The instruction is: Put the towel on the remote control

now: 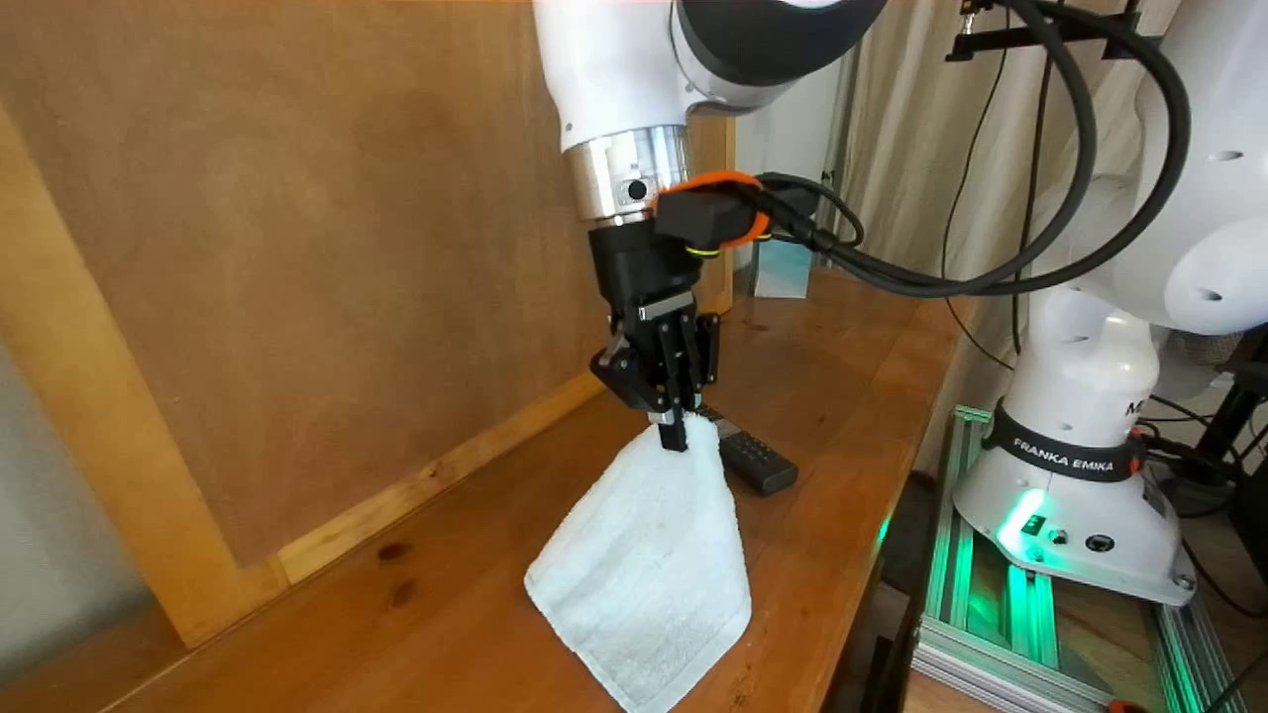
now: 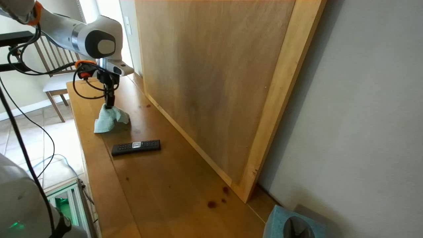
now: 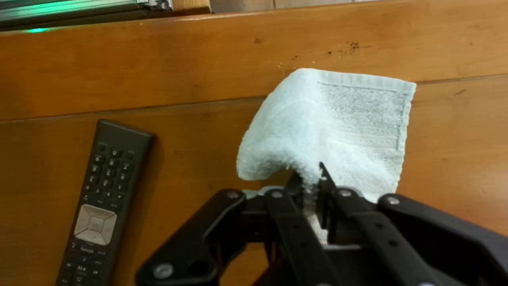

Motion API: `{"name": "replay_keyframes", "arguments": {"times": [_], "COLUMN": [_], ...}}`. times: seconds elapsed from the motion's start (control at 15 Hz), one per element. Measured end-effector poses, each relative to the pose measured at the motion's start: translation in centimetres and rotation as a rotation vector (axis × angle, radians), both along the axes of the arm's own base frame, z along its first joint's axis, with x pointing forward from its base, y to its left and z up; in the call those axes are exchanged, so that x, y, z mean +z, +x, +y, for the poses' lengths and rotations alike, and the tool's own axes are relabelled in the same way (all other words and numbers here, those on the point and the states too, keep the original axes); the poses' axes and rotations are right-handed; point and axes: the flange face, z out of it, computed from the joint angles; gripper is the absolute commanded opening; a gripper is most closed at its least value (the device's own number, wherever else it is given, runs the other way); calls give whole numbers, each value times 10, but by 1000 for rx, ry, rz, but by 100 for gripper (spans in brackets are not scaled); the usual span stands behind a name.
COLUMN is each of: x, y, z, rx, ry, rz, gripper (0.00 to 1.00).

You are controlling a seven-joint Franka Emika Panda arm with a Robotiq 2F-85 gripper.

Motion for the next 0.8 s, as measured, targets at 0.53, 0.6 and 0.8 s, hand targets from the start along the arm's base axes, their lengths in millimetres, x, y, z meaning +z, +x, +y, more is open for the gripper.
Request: {"name": "replay_keyframes", "arguments": {"times": [0.53, 0.6, 0.8], "x": [-3, -2, -5], "y": [14, 16, 15], "z": [-58, -64, -84], "rx": [-96, -105, -157], "ry": [-323, -356, -432], "rz": [-26, -36, -37], "gripper": [2, 2, 2]}}
